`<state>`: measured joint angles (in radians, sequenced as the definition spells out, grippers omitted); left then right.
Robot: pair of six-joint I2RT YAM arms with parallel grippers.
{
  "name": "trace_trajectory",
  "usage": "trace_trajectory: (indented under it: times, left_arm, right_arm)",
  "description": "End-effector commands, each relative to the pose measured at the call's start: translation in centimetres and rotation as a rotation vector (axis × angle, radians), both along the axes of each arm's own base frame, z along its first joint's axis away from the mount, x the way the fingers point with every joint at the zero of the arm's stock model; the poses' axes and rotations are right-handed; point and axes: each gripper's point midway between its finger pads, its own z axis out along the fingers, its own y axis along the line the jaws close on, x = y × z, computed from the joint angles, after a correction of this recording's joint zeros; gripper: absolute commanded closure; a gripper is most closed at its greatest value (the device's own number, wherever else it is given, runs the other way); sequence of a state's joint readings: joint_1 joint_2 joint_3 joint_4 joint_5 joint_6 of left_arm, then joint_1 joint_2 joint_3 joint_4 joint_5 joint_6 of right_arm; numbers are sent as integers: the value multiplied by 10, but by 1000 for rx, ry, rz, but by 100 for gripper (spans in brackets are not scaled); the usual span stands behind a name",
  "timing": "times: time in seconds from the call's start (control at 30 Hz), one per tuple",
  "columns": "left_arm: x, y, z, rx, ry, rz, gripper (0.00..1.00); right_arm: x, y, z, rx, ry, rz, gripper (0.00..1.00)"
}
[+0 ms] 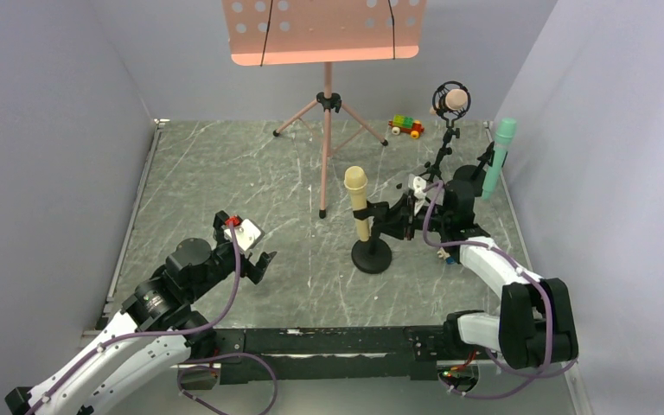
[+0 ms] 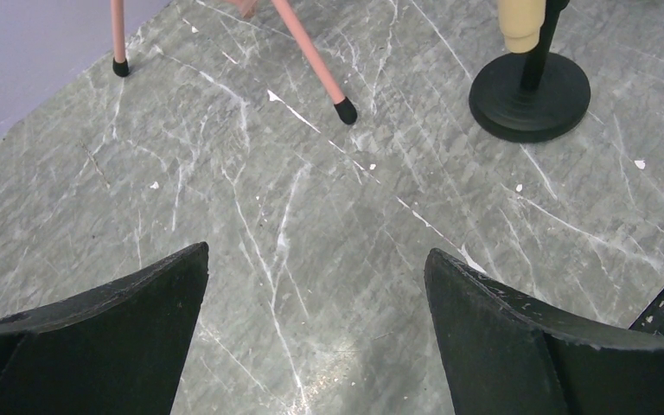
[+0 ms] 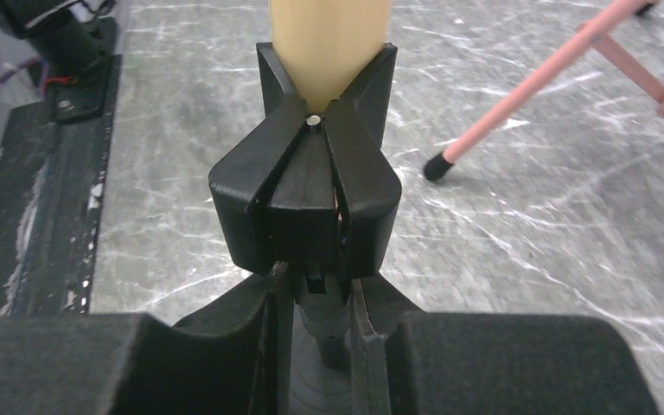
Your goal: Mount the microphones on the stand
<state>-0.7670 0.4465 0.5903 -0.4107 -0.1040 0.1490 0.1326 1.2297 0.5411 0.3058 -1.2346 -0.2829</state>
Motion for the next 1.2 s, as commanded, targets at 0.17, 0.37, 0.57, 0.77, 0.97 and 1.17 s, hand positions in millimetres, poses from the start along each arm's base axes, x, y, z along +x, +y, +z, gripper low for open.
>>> trace_trajectory:
  times: [0.17, 0.37, 0.57, 0.77, 0.97, 1.17]
  left_arm:
    - [4, 9, 13, -12, -45, 47, 1]
    - [6, 14, 14, -15, -61, 76, 1]
    - [9, 18, 9, -2, -46, 104, 1]
    - [11, 22, 6, 10, -39, 134, 1]
    - [13, 24, 4, 19, -40, 145, 1]
    - [13, 23, 1, 32, -32, 143, 1]
  right_arm:
    - [85, -31, 57, -33, -236, -404, 100]
    - [139, -53, 85, 53, -299, -715, 100]
    - [162, -45, 103, 165, -381, -867, 100]
    - [190, -48, 104, 216, -438, -1042, 100]
    - [214, -49, 95, 215, -452, -1194, 100]
    - [224, -40, 86, 251, -405, -1262, 100]
